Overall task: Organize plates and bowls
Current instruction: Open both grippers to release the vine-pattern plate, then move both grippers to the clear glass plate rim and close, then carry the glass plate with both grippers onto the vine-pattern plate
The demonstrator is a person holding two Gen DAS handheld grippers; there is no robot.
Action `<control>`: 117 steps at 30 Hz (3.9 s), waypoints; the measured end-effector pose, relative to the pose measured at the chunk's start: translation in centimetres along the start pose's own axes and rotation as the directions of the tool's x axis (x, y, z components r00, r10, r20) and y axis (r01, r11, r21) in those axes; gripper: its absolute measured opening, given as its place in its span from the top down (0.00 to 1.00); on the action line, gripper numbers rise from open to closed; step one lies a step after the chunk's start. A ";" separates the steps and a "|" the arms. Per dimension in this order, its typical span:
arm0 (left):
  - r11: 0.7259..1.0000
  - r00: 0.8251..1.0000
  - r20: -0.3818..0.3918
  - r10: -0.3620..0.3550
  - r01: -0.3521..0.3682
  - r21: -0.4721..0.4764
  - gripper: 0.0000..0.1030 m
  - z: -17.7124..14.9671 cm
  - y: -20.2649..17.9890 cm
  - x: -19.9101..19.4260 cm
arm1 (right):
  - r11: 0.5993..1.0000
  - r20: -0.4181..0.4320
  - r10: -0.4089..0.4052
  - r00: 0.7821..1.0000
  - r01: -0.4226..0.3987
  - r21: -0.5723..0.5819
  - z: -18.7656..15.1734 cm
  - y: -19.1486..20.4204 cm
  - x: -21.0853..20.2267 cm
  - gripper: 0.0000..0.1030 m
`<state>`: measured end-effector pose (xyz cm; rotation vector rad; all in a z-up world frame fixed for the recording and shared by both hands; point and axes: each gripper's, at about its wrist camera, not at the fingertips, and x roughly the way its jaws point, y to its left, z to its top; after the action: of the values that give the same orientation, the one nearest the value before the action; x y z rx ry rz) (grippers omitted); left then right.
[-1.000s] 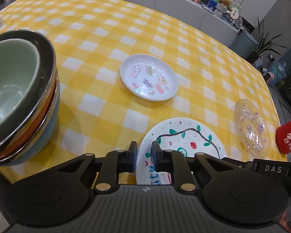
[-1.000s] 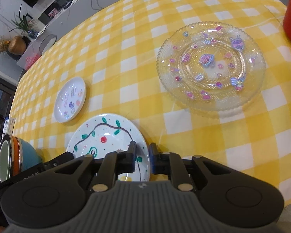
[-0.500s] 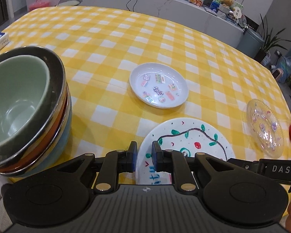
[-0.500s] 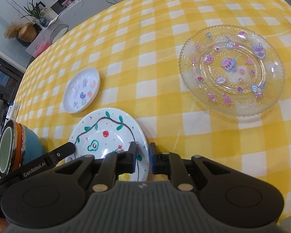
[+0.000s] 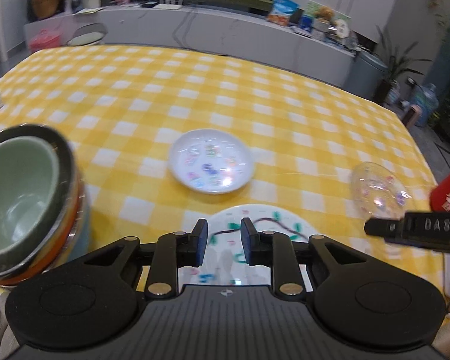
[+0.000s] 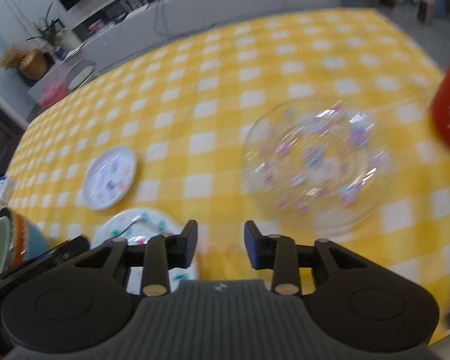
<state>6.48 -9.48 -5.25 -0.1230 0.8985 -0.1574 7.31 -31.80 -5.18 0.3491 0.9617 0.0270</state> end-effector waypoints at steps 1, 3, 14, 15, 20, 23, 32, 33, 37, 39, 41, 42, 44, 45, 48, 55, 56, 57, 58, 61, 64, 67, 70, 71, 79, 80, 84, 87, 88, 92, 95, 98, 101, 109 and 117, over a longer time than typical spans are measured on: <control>1.000 1.000 -0.004 -0.013 0.013 0.008 0.73 0.0 -0.5 0.1 | 1.000 0.008 -0.011 1.000 0.010 0.010 0.2 -0.6 -0.2 0.64; 0.999 0.999 -0.010 -0.040 0.040 0.021 0.73 0.2 -1.4 0.2 | 0.999 0.018 -0.024 1.000 0.023 0.040 0.6 -1.8 -0.5 0.63; 0.976 0.979 -0.043 -0.200 0.202 0.075 0.63 2.4 -7.1 1.8 | 0.986 0.044 -0.140 0.989 0.135 0.093 3.2 -6.2 -0.7 0.62; 0.974 0.977 -0.044 -0.207 0.210 0.080 0.59 2.5 -7.6 2.0 | 0.985 0.046 -0.147 0.988 0.142 0.099 3.4 -6.5 -0.6 0.61; 0.966 0.967 -0.086 -0.242 0.248 0.069 0.49 3.0 -9.1 3.9 | 0.976 0.042 -0.165 0.985 0.157 0.154 4.1 -7.6 -0.1 0.48; 0.964 0.961 -0.104 -0.256 0.262 0.050 0.46 3.4 -9.7 5.0 | 0.965 0.043 -0.189 0.981 0.177 0.193 4.4 -8.4 0.2 0.41; 0.967 0.960 -0.130 -0.247 0.253 0.028 0.44 4.0 -10.6 7.9 | 0.936 0.007 -0.241 0.971 0.230 0.266 5.4 -9.9 2.0 0.36; 0.967 0.960 -0.131 -0.247 0.253 0.025 0.44 4.0 -10.7 8.2 | 0.934 0.003 -0.242 0.970 0.232 0.270 5.4 -9.9 2.2 0.36; 0.968 0.957 -0.147 -0.250 0.253 -0.001 0.44 4.2 -10.7 9.3 | 0.918 -0.017 -0.248 0.969 0.240 0.315 5.4 -10.7 2.7 0.35; 0.966 0.953 -0.155 -0.259 0.259 -0.023 0.44 4.2 -10.6 9.8 | 0.912 -0.025 -0.233 0.972 0.227 0.340 5.2 -11.1 2.9 0.35; 0.964 0.952 -0.156 -0.264 0.262 -0.033 0.44 4.3 -10.5 10.2 | 0.905 -0.031 -0.222 0.975 0.218 0.364 5.1 -11.4 3.0 0.35; 0.964 0.952 -0.155 -0.264 0.262 -0.035 0.44 4.3 -10.5 10.3 | 0.902 -0.033 -0.217 0.976 0.214 0.374 5.1 -11.6 3.0 0.35; 0.964 0.952 -0.158 -0.264 0.262 -0.035 0.44 4.4 -10.6 10.6 | 0.898 -0.030 -0.208 0.978 0.204 0.389 5.0 -11.7 3.0 0.34; 0.964 0.951 -0.158 -0.266 0.264 -0.037 0.44 4.4 -10.6 10.7 | 0.898 -0.029 -0.205 0.978 0.199 0.392 5.0 -11.7 3.0 0.34; 0.961 0.948 -0.157 -0.278 0.274 -0.046 0.46 4.5 -10.4 10.9 | 0.901 -0.021 -0.207 0.978 0.199 0.386 5.0 -11.4 3.0 0.36; 0.960 0.948 -0.152 -0.281 0.275 -0.054 0.57 4.9 -9.8 11.3 | 0.911 -0.005 -0.185 0.983 0.174 0.374 5.0 -10.8 3.3 0.65; 0.960 0.948 -0.154 -0.279 0.274 -0.055 0.59 4.9 -9.7 11.4 | 0.910 -0.003 -0.178 0.984 0.165 0.379 4.9 -10.9 3.3 0.67; 0.960 0.947 -0.157 -0.280 0.275 -0.055 0.61 5.0 -9.6 11.5 | 0.910 -0.002 -0.164 0.986 0.152 0.387 4.9 -11.0 3.3 0.71; 0.959 0.946 -0.161 -0.282 0.277 -0.055 0.63 5.1 -9.5 11.5 | 0.909 -0.001 -0.139 0.990 0.128 0.397 4.8 -11.1 3.3 0.74; 0.966 0.955 -0.150 -0.257 0.252 -0.052 0.64 5.2 -9.0 11.3 | 0.905 -0.005 -0.021 1.000 0.021 0.425 4.7 -11.1 3.9 0.74; 0.970 0.959 -0.144 -0.243 0.237 -0.055 0.64 5.5 -7.9 11.4 | 0.911 -0.005 0.038 0.999 -0.032 0.412 4.6 -10.4 4.5 0.74; 0.964 0.952 -0.160 -0.260 0.247 -0.098 0.65 5.9 -6.5 11.5 | 0.918 0.000 0.042 0.999 -0.038 0.394 4.6 -9.9 4.6 0.75; 0.962 0.948 -0.174 -0.267 0.254 -0.096 0.66 5.9 -6.1 11.5 | 0.915 -0.005 0.046 0.999 -0.040 0.402 4.3 -9.9 4.4 0.76; 0.963 0.947 -0.175 -0.268 0.256 -0.087 0.66 5.8 -6.2 11.4 | 0.913 -0.008 0.049 0.999 -0.041 0.406 4.0 -9.9 4.4 0.76; 0.968 0.955 -0.160 -0.250 0.248 -0.034 0.73 5.5 -7.1 11.2 | 0.924 0.000 0.015 1.000 -0.014 0.382 3.4 -9.6 4.0 0.84; 0.969 0.956 -0.159 -0.247 0.245 -0.033 0.74 5.5 -7.1 11.2 | 0.923 0.000 0.013 1.000 -0.012 0.385 3.3 -9.6 4.0 0.85; 0.972 0.959 -0.158 -0.235 0.230 -0.049 0.85 5.5 -6.7 11.2 | 0.916 0.000 0.009 1.000 -0.009 0.402 3.3 -10.1 4.1 0.91; 0.968 0.956 -0.159 -0.247 0.238 -0.075 0.86 5.5 -6.1 11.1 | 0.918 0.001 0.010 1.000 -0.009 0.397 3.3 -10.1 4.0 0.91; 0.968 0.956 -0.156 -0.248 0.238 -0.079 0.86 5.5 -6.0 11.0 | 0.918 0.003 0.014 1.000 -0.014 0.395 3.3 -10.1 3.9 0.92; 0.970 0.960 -0.146 -0.238 0.228 -0.082 0.87 5.6 -5.4 10.4 | 0.920 0.012 0.039 0.999 -0.040 0.389 3.5 -9.6 3.7 0.93; 0.969 0.961 -0.138 -0.238 0.227 -0.093 0.88 5.8 -4.9 9.7 | 0.918 0.012 0.060 0.998 -0.060 0.392 3.3 -9.3 3.5 0.93; 0.971 0.965 -0.127 -0.229 0.219 -0.093 0.88 5.9 -4.6 8.9 | 0.915 0.014 0.085 0.996 -0.084 0.394 3.1 -9.0 3.3 0.93; 0.973 0.969 -0.122 -0.217 0.206 -0.103 0.88 5.9 -4.1 8.0 | 0.911 0.020 0.118 0.993 -0.117 0.397 2.8 -8.7 3.0 0.93; 0.975 0.976 -0.094 -0.195 0.183 -0.125 0.88 5.0 -2.0 4.9 | 0.908 0.010 0.199 0.980 -0.188 0.373 1.7 -6.9 2.3 0.93; 0.973 0.981 -0.057 -0.184 0.174 -0.150 0.88 3.5 -0.1 1.5 | 0.904 -0.006 0.268 0.963 -0.250 0.346 0.8 -5.7 1.8 0.93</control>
<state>10.16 -9.74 -4.23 -0.3360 0.9688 -0.2658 8.19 -37.05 -7.90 0.8024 0.9674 0.1131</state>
